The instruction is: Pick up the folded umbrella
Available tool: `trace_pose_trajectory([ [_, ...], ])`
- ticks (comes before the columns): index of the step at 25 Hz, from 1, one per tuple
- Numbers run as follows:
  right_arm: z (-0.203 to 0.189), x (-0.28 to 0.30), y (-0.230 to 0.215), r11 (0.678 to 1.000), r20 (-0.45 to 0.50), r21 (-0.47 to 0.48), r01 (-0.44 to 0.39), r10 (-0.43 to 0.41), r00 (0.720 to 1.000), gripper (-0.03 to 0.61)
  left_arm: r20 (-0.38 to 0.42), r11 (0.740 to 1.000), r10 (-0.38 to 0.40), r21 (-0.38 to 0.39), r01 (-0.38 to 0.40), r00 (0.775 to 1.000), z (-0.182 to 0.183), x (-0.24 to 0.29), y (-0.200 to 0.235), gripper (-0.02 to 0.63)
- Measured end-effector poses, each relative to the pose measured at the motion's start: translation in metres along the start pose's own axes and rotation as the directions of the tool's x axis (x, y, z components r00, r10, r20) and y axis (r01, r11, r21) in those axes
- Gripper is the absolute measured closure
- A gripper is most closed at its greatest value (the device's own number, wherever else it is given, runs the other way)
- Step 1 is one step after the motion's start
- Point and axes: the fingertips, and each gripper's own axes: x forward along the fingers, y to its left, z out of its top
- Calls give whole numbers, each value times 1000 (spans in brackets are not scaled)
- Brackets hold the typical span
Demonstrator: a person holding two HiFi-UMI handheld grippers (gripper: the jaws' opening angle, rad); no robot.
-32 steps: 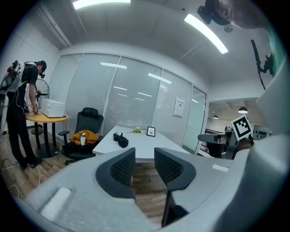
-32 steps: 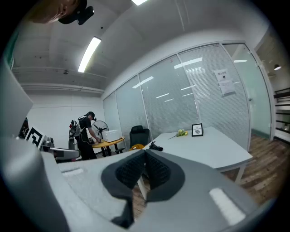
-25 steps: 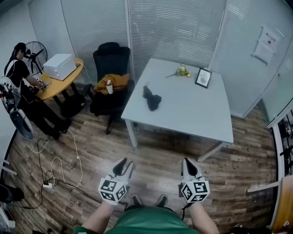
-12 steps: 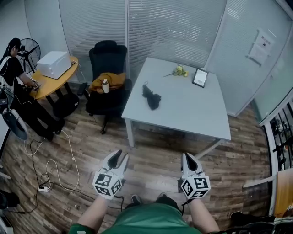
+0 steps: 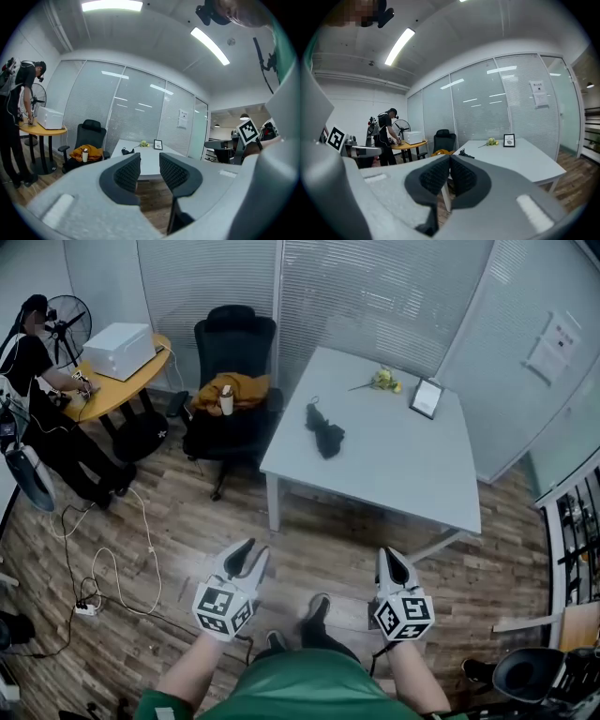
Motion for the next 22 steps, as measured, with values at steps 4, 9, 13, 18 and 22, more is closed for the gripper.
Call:
trace_pose_trajectory([
  [4,11,33,-5,999,9,0,-42,42,999,575,14,999,30,19,-31,999,17,16,14,479],
  [9,20,78,-13,993,7,2,-115,115,993,575,14,996,83,22,-84,996,25,45,26,479],
  [13,27,114,-41,989,3,17,-147,147,989,575,-5,994,108,25,-108,994,29,87,25,479],
  [18,34,147,-80,984,3,52,-170,170,985,575,-24,990,141,17,-140,990,35,132,19,479],
  [22,35,168,-106,980,4,79,-185,185,983,575,-46,985,173,22,-172,984,34,157,18,479],
])
